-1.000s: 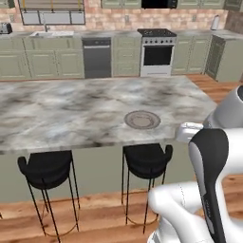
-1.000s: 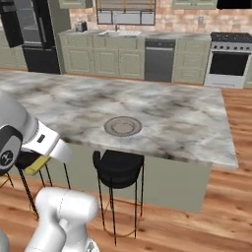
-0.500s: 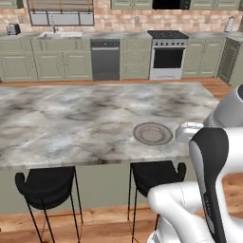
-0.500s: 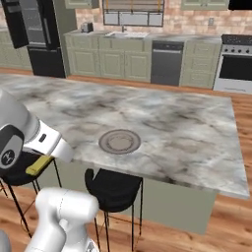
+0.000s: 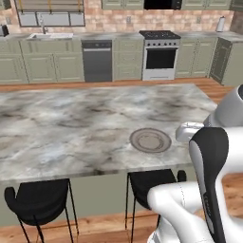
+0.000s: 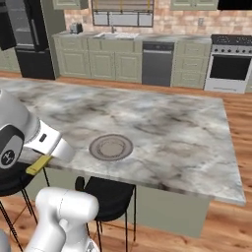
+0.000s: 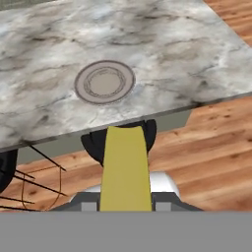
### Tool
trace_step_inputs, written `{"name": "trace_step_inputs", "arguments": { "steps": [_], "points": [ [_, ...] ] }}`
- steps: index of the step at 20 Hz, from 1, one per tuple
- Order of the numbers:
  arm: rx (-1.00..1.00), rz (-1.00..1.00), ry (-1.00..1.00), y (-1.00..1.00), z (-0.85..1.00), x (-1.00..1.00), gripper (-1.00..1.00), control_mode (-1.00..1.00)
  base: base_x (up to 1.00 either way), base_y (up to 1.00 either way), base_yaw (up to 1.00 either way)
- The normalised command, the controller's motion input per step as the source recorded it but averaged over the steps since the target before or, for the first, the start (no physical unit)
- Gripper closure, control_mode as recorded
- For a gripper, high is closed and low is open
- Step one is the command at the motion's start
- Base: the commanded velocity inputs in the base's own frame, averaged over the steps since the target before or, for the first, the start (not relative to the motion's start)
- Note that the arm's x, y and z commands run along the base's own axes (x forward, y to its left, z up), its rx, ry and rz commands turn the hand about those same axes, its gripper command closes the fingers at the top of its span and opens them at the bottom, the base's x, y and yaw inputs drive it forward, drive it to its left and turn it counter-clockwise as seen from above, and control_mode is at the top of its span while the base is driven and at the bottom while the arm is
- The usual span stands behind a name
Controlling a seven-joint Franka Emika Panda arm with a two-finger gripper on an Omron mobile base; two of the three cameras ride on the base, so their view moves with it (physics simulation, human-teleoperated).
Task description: Retrieve the butter from the fridge and place it on a plate on the dining table. Then retrieve the butter knife by the fridge and place it near the plate.
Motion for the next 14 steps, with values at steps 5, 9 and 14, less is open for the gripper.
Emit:
{"name": "trace_step_inputs", "arguments": {
  "steps": [5, 9, 14],
  "points": [
    [0.00, 0.00, 0.00, 0.00, 0.00, 0.00, 1.00, 1.00, 0.45, -0.11, -0.15],
    [0.00, 0.00, 0.00, 0.00, 0.00, 0.00, 1.00, 1.00, 0.54, -0.12, -0.23],
    [0.00, 0.00, 0.00, 0.00, 0.00, 0.00, 1.00, 1.00, 0.00, 0.00, -0.01]
  ]
}}
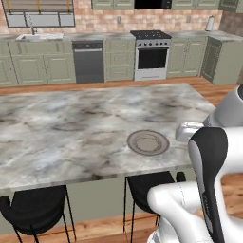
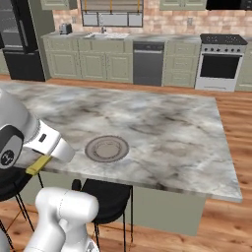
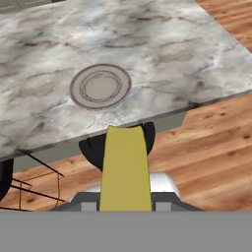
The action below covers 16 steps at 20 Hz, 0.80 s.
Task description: Retrieve the butter from the fridge and place it on a plate on the dining table. Then retrieve the butter knife by the fridge and place it near the plate.
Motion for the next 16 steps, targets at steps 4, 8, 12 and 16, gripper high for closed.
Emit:
{"name": "trace_step_inputs", "arguments": {
  "steps": [4, 8, 12, 16],
  "points": [
    [0.00, 0.00, 0.00, 0.00, 0.00, 0.00, 1.00, 1.00, 0.08, 0.00, 0.00],
    [0.00, 0.00, 0.00, 0.00, 0.00, 0.36, 1.00, -1.00, 0.24, 0.00, 0.00],
    [0.00, 0.00, 0.00, -0.01, 0.00, 0.92, 1.00, -1.00, 0.00, 0.00, 0.00],
    [0.00, 0.00, 0.00, -0.07, -0.03, 0.84, 1.00, -1.00, 0.00, 0.00, 0.00]
  ]
}}
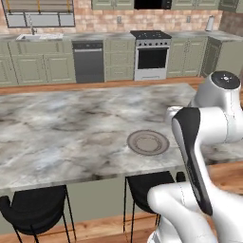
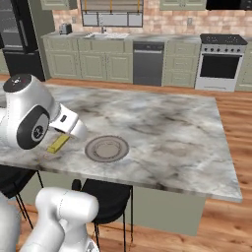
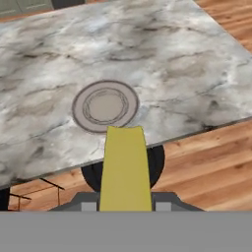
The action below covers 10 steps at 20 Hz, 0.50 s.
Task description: Retrieve the butter from the fridge and place it on a plate on the dining table. Then retrieve the butter knife by the fridge and place it near the plate.
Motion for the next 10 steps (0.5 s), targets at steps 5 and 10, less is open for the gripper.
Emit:
{"name": "trace_step_inputs", "arguments": {
  "steps": [5, 10],
  "points": [
    [0.00, 0.04, 0.00, -0.02, -0.26, 0.72, 1.00, -1.00, 0.00, 0.00, 0.00],
    [0.00, 0.04, 0.06, 0.00, -0.56, 0.77, 1.00, -1.00, 0.00, 0.00, 0.00]
  ]
}}
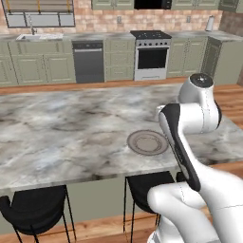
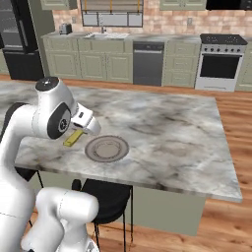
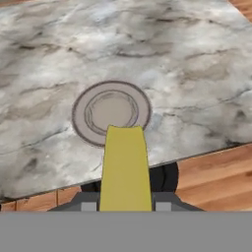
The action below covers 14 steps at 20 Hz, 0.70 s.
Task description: Retrieve the butter from the fridge and place it on a plate on the dining table. Then retrieve the butter knife by the fridge and place it near the plate.
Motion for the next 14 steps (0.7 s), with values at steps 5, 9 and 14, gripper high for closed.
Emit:
{"name": "trace_step_inputs", "arguments": {
  "steps": [5, 9, 14],
  "points": [
    [0.00, 0.05, 0.04, 0.00, -0.49, 0.59, 1.00, -1.00, 0.00, 0.00, 0.00],
    [0.00, 0.04, 0.05, 0.00, -0.43, 0.60, 1.00, -1.00, 0.00, 0.00, 0.00],
    [0.00, 0.03, 0.13, 0.00, -0.41, 0.65, 1.00, -1.00, 0.00, 0.00, 0.00]
  ]
}}
